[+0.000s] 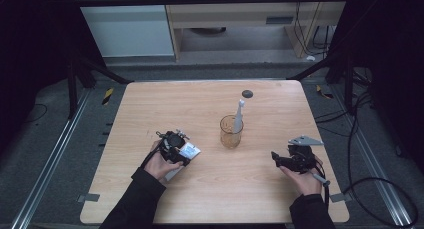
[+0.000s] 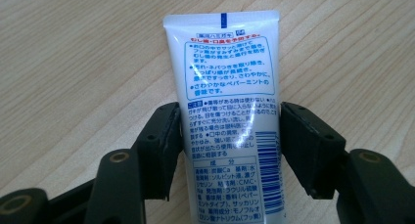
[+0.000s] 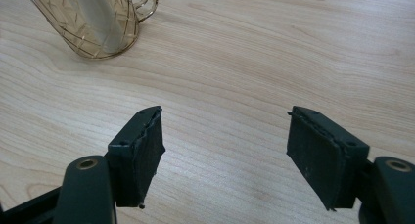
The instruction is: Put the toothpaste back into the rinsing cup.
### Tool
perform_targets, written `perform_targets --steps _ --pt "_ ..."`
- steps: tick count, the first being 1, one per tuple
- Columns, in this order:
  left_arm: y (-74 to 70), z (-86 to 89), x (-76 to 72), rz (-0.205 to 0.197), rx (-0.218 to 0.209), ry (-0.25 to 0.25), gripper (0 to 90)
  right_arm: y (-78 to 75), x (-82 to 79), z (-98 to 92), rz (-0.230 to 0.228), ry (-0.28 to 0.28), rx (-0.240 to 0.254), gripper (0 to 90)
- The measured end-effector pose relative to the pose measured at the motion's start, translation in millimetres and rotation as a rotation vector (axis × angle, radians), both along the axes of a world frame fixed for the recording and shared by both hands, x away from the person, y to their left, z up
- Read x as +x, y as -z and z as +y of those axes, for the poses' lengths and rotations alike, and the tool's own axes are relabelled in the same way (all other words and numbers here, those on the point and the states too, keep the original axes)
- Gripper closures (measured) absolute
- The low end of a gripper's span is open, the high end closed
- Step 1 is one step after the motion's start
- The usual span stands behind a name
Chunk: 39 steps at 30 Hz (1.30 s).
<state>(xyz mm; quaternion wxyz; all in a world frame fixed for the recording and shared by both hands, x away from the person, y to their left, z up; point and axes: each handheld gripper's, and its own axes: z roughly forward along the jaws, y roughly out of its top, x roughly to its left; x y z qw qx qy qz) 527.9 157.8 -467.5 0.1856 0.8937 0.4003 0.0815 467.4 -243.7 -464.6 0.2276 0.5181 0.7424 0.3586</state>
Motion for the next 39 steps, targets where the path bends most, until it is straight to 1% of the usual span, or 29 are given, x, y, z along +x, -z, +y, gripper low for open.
perform_targets --steps 2,7,9,12,15,19,20,23,25,28,30,31,32,34,39 --pt "1.2 0.3 -0.1 0.006 -0.005 -0.008 41.5 -0.3 -0.1 0.1 -0.002 0.0 -0.001 29.5" --pt "0.7 -1.3 -1.9 0.001 0.002 -0.012 45.1 -0.3 0.0 -0.2 -0.004 0.0 -0.003 29.5" --pt "-0.4 -0.3 -1.8 0.003 0.002 -0.011 48.0 -0.2 0.1 -0.2 -0.003 0.0 -0.002 29.5" --pt "-1.8 1.4 -1.9 0.011 -0.019 -0.032 53.3 -0.3 -0.3 -0.1 -0.001 0.001 0.0 29.5" --pt "-4.2 3.6 -2.2 0.014 -0.031 -0.041 59.6 -0.3 -0.4 -0.2 -0.002 0.002 0.0 29.6" --pt "-6.6 5.0 -4.7 0.006 -0.04 -0.052 65.4 -0.1 -0.8 -0.3 0.0 0.0 0.001 29.7" --pt "-7.1 5.3 -5.5 0.001 -0.038 -0.048 66.2 0.1 -0.8 -0.4 0.001 0.001 0.001 29.7" --pt "-9.1 7.5 -9.2 -0.01 -0.035 -0.057 67.7 0.8 -0.5 -1.5 -0.001 0.001 -0.004 29.7" --pt "-12.8 11.3 -11.0 -0.023 -0.05 -0.064 68.2 1.3 -0.6 -2.2 -0.001 0.003 -0.003 29.8" --pt "-21.5 16.7 -13.5 -0.059 -0.077 -0.08 68.6 1.9 -1.0 -3.0 0.001 0.005 -0.001 29.8" --pt "-29.2 20.1 -15.8 -0.097 -0.109 -0.096 68.8 1.9 -1.1 -3.3 0.0 0.005 -0.002 29.8" --pt "-31.9 21.1 -16.5 -0.108 -0.119 -0.1 68.8 1.8 -1.3 -3.4 -0.001 0.006 -0.001 29.8" --pt "-35.8 22.5 -17.7 -0.129 -0.139 -0.108 68.9 1.7 -1.4 -3.5 -0.002 0.006 -0.001 29.8" --pt "-42.2 24.0 -19.5 -0.161 -0.16 -0.115 68.9 1.5 -1.7 -3.7 -0.003 0.008 -0.001 29.8" --pt "-54.9 25.0 -22.1 -0.225 -0.197 -0.125 69.1 1.6 -2.2 -3.9 -0.005 0.009 0.002 30.0"
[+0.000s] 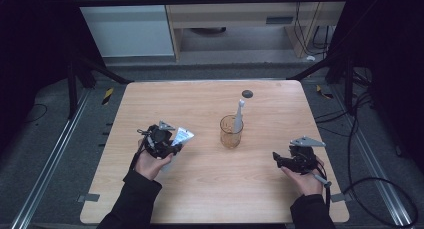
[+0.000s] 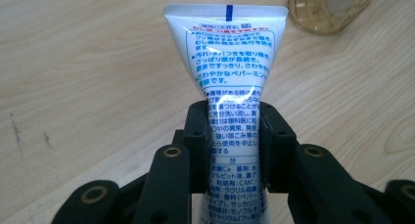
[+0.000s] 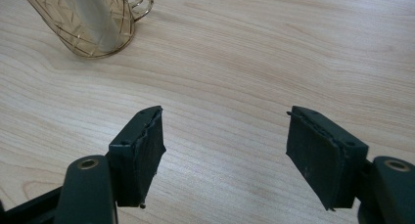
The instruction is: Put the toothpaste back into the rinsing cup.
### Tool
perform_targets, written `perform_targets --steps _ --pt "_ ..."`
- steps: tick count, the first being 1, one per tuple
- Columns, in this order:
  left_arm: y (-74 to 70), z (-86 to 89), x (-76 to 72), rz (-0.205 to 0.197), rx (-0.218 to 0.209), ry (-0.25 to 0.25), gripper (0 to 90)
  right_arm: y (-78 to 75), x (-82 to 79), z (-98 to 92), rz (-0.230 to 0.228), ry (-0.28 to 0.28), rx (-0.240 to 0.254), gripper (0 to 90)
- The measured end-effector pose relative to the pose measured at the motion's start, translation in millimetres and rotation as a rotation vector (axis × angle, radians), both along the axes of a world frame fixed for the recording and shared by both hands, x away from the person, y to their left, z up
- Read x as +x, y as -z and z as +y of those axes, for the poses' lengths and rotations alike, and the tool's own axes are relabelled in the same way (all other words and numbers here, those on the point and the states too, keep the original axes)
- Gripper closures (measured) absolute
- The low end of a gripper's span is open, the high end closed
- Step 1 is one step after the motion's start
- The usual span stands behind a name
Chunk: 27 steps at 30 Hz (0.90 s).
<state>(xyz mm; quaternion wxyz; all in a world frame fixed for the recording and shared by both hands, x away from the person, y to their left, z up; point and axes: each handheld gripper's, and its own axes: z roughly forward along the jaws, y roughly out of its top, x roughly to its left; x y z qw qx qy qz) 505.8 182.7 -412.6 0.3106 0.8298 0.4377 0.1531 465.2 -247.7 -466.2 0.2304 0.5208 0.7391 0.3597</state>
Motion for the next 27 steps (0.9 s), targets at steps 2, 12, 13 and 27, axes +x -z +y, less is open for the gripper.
perform_targets --steps 2,12,13,27 --pt "-3.8 -0.7 -0.2 -0.019 -0.011 -0.004 69.2 0.2 -0.1 -0.5 -0.003 -0.001 -0.003 30.1" --pt "-21.2 -4.2 -0.7 -0.119 -0.058 -0.035 69.2 0.6 -1.6 -3.4 -0.017 0.007 0.009 29.8" --pt "-22.5 -4.5 -0.3 -0.126 -0.06 -0.039 69.2 0.9 -1.4 -3.9 -0.02 0.007 0.007 29.7" --pt "-45.3 -30.4 18.0 -0.236 -0.148 -0.062 69.2 1.9 -1.1 -3.9 -0.034 0.007 -0.007 28.8"
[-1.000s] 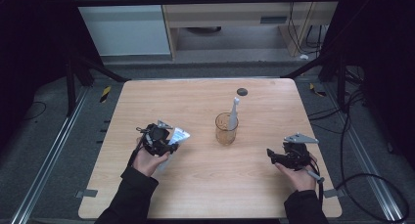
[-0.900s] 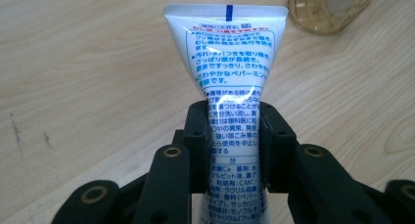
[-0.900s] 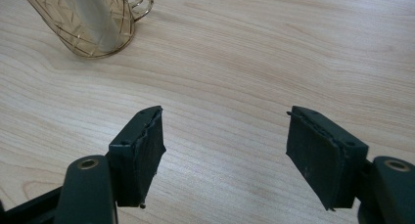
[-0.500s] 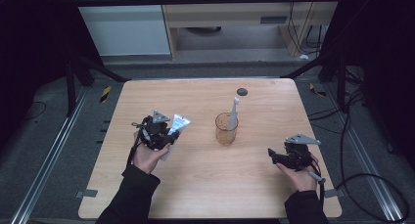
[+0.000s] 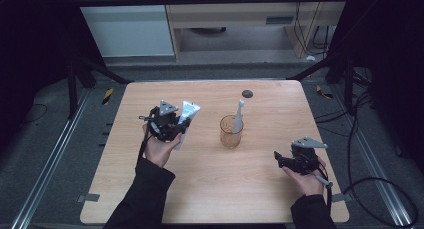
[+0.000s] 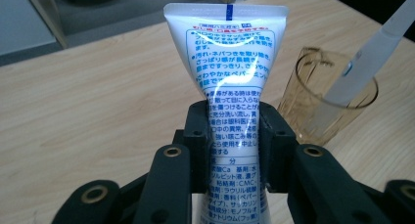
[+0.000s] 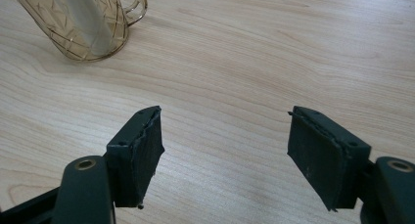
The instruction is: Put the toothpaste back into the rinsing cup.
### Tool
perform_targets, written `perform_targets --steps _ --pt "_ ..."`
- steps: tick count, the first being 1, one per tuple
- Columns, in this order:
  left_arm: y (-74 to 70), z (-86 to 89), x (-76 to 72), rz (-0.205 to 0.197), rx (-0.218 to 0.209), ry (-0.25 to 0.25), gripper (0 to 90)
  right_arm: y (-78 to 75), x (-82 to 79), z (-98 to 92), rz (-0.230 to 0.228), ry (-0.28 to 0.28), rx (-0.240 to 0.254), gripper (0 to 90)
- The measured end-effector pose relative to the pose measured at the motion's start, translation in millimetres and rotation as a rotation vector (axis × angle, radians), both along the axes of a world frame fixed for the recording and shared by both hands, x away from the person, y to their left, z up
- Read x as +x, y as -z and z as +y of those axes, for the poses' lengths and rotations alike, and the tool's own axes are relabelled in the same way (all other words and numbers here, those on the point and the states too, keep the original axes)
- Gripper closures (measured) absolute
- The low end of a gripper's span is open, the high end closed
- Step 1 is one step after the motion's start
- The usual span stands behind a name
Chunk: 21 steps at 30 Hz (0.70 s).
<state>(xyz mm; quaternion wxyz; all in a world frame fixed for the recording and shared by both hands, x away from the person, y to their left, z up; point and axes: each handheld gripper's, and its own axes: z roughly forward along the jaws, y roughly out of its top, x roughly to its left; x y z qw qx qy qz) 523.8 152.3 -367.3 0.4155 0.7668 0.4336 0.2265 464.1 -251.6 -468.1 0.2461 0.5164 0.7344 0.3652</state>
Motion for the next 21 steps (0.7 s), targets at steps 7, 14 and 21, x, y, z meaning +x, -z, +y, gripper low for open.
perform_targets --steps 7,14,21 --pt "-1.4 -19.2 8.1 -0.046 -0.026 0.012 69.2 0.7 0.7 0.3 -0.008 -0.003 -0.004 28.0" --pt "-7.6 -35.6 12.2 -0.117 -0.069 0.016 69.2 0.4 0.3 0.3 -0.015 0.001 -0.004 28.0" --pt "-13.9 -48.4 18.5 -0.169 -0.12 0.008 69.2 0.0 -0.1 0.2 -0.022 0.0 -0.004 28.0"
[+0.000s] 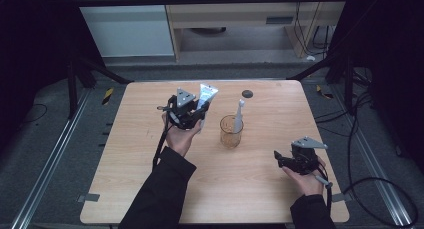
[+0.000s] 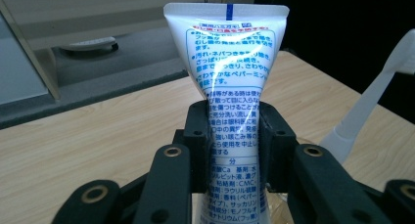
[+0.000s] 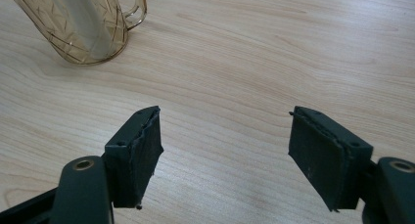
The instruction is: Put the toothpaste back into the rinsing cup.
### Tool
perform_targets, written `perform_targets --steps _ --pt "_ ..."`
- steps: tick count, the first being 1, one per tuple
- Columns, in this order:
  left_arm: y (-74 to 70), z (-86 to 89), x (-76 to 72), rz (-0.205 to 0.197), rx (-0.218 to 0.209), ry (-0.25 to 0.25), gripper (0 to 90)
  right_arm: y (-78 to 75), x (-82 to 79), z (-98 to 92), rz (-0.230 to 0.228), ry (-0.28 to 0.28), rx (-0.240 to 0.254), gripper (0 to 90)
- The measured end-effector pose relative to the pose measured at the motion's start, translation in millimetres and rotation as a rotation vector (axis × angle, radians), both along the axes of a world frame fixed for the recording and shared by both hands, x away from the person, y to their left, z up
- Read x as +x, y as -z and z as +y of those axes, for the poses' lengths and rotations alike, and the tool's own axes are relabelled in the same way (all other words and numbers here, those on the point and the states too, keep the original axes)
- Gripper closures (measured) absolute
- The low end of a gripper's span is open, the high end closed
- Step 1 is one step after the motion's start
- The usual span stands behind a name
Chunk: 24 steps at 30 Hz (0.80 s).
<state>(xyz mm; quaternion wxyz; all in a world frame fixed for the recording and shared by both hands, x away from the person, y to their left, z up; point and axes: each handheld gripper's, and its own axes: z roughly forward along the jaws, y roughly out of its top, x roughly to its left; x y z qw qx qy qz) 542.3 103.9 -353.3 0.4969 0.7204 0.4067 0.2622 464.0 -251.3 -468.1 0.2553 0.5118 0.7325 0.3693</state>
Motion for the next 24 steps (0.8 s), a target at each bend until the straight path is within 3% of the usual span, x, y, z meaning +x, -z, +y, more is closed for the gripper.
perform_targets --steps 24 --pt "14.9 -44.8 11.8 -0.133 -0.17 -0.017 69.2 -0.9 -0.5 -2.2 -0.016 -0.001 0.017 27.8"
